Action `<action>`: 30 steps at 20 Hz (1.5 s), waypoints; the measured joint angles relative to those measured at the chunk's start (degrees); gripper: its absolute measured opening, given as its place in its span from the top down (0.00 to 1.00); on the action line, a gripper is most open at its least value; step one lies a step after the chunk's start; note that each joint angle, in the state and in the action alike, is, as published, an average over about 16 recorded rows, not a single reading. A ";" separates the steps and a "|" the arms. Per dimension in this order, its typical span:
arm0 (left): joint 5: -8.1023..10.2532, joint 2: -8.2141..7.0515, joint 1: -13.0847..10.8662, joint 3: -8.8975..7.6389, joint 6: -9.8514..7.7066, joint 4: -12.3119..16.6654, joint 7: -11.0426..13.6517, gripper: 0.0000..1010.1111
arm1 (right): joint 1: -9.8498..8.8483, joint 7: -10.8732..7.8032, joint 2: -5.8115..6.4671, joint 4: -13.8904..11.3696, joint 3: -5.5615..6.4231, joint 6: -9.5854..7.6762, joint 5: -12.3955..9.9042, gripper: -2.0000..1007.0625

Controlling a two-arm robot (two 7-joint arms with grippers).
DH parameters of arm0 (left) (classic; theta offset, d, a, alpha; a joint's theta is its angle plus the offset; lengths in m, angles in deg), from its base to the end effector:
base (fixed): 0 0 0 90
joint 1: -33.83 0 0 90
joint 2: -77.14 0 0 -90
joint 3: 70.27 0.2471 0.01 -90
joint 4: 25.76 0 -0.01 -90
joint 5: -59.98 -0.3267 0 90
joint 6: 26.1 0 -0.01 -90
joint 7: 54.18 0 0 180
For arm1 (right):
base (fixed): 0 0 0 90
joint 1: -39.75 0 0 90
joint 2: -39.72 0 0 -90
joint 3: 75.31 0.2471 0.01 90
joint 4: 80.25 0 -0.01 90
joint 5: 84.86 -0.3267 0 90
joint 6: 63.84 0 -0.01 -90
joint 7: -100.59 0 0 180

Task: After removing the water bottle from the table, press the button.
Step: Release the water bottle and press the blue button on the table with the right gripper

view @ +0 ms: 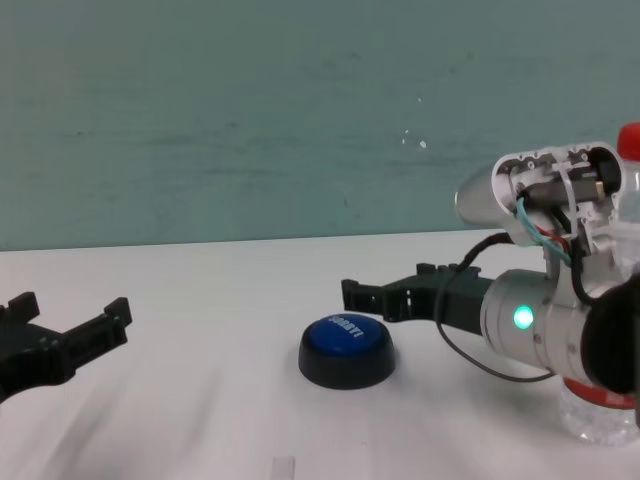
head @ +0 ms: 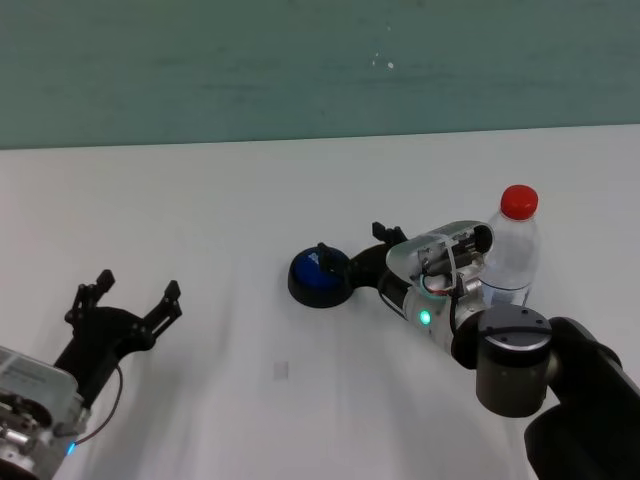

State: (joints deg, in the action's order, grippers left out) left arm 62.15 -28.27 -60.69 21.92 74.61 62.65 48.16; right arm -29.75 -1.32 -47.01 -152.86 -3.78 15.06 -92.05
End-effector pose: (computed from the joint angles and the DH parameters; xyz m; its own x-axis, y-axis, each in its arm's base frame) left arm 0.3245 0.0576 -0.2850 0.2665 0.9350 0.2342 -0.9605 0.2779 -0.0166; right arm 0.4186 0.0834 -0.2325 0.4731 -0.8810 0.0007 0.8674 0.4657 -0.1753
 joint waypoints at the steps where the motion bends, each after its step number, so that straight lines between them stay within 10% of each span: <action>1: 0.00 0.00 0.00 0.00 0.00 0.00 0.00 0.01 | 0.08 0.00 -0.05 0.17 -0.03 -0.02 0.01 0.01; 30: 0.00 0.00 0.00 0.00 0.00 0.00 0.00 0.01 | 3.12 -0.23 -0.99 6.09 -0.19 0.79 1.23 0.01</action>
State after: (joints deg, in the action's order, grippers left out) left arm 62.15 -28.27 -60.69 21.92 74.61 62.65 48.16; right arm -26.63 -1.55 -48.00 -146.77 -3.96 15.86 -90.81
